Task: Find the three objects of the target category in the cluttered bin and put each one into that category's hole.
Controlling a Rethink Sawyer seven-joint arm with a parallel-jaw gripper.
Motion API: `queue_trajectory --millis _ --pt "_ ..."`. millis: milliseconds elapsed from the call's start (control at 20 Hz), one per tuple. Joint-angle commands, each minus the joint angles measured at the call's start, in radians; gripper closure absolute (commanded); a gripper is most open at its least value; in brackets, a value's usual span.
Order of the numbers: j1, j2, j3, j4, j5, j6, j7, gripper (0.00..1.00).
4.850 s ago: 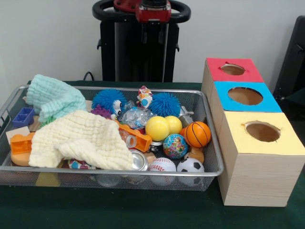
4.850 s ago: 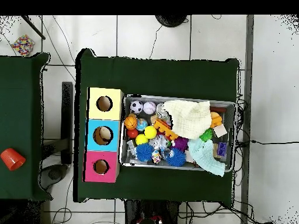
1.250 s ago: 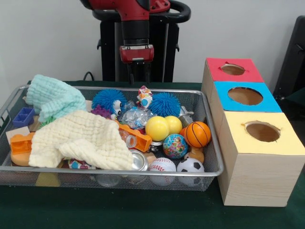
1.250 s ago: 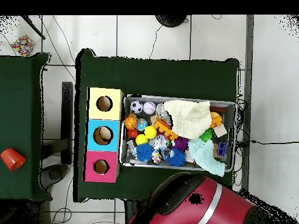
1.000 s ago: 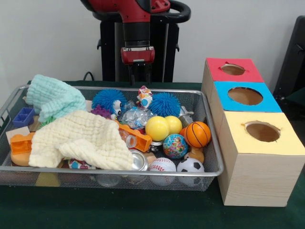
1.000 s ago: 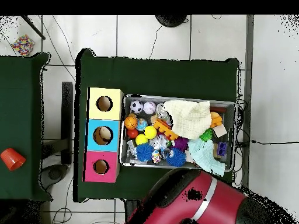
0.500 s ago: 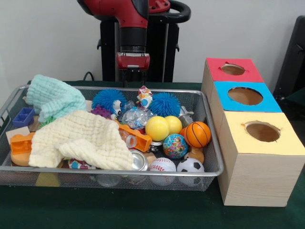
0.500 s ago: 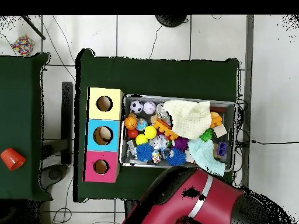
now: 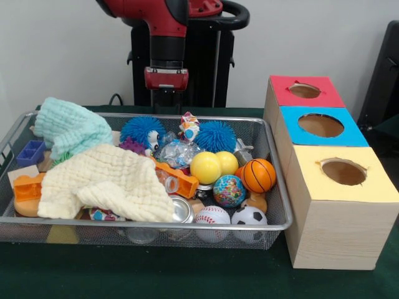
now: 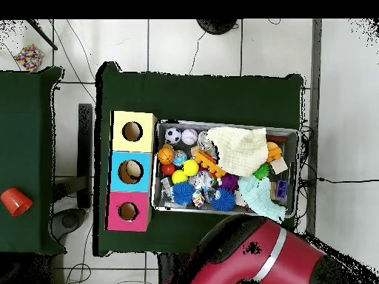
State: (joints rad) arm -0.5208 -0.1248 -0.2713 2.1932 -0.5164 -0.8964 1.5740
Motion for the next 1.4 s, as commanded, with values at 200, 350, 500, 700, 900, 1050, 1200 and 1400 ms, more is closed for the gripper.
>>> queue_trajectory --millis 200,350,500,700,900,1050,1200,1400 --pt "-0.018 -0.087 0.056 -0.082 0.061 0.104 0.200 0.00" --pt "-0.024 -0.133 0.056 -0.044 0.031 0.152 0.199 0.00" --pt "-0.063 -0.206 0.095 -0.019 -0.028 0.267 0.198 0.00" --pt "-0.136 -0.301 0.180 0.003 -0.100 0.425 0.188 0.00" --pt "-0.130 -0.369 0.164 0.062 -0.049 0.472 0.194 0.00" --pt "-0.082 -0.438 0.160 0.067 -0.014 0.526 0.173 0.00" --pt "-0.078 -0.475 0.181 0.075 0.018 0.547 0.201 0.00" --pt "-0.077 -0.535 0.208 0.080 0.028 0.568 0.213 0.00"
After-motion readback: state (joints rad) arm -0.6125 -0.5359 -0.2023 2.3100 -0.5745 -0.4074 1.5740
